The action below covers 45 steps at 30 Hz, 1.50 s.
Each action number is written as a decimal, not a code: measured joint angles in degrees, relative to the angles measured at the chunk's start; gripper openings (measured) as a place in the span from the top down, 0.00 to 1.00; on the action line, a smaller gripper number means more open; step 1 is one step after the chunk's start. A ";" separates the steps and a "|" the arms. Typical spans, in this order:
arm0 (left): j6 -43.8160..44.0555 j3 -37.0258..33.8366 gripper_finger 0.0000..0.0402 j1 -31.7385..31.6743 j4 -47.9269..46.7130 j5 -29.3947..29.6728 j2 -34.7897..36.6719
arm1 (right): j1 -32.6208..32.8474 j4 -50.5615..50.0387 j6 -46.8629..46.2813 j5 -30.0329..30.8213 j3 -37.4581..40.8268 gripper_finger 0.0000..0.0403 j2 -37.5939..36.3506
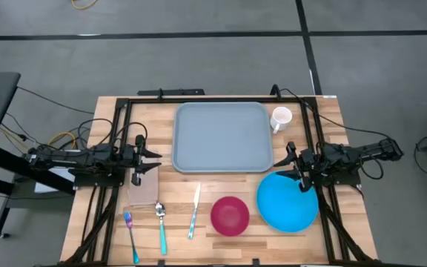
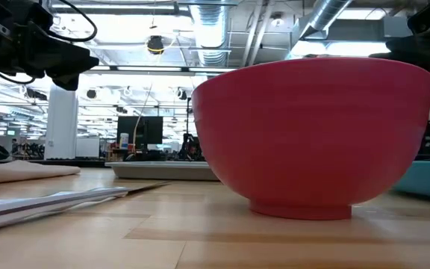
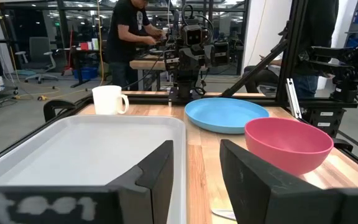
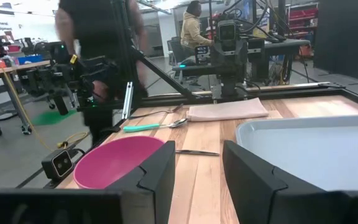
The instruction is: Set up tray
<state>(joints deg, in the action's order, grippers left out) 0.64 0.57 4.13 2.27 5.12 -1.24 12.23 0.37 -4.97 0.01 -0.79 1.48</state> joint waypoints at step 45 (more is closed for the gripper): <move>-0.01 -0.01 0.70 -0.01 0.08 0.00 0.00 | -0.09 0.00 1.23 0.90 0.02 0.69 0.02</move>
<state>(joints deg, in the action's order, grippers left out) 0.64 0.56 4.12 2.35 5.13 -1.23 12.15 0.36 -3.74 0.91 -0.78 1.50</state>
